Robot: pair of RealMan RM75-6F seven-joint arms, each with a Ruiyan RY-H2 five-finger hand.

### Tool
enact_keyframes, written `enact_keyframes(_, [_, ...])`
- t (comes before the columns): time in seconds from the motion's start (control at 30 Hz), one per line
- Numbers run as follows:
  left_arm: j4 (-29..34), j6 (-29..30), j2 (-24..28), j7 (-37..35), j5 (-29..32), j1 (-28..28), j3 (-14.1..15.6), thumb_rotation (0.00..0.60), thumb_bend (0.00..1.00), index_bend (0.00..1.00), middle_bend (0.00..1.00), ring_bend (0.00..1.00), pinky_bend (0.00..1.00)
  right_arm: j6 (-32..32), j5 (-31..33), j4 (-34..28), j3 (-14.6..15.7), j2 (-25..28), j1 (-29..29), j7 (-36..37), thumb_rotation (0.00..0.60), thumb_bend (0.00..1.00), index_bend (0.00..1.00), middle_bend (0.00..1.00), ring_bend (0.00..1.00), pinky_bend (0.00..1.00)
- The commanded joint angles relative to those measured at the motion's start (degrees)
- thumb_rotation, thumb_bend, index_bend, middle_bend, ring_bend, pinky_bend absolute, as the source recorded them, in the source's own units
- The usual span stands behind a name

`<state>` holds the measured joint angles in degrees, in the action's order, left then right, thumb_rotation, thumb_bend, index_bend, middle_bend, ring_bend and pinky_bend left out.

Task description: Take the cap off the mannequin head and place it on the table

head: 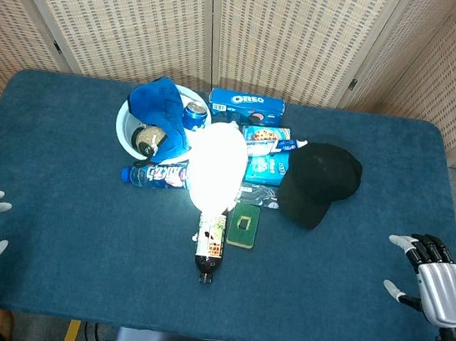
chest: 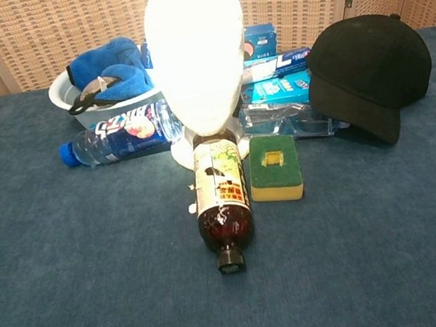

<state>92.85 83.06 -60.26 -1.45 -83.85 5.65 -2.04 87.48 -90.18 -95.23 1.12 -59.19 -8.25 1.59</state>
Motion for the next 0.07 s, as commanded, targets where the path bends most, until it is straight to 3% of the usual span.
enact_keyframes(0.03, [-0.1, 0.0, -0.1, -0.1, -0.1, 0.0, 0.0, 0.6, 0.23, 0.28, 0.17, 0.17, 0.09, 0.1, -0.2, -0.2, 0.1, 0.2, 0.5, 0.4, 0.6, 0.16, 0.27, 0.3, 0.19, 0.18])
enact_keyframes(0.07, [-0.2, 0.0, -0.1, -0.2, -0.1, 0.0, 0.0, 0.6, 0.23, 0.28, 0.17, 0.17, 0.09, 0.1, -0.3, -0.2, 0.1, 0.3, 0.6, 0.4, 0.6, 0.16, 0.27, 0.3, 0.19, 0.18])
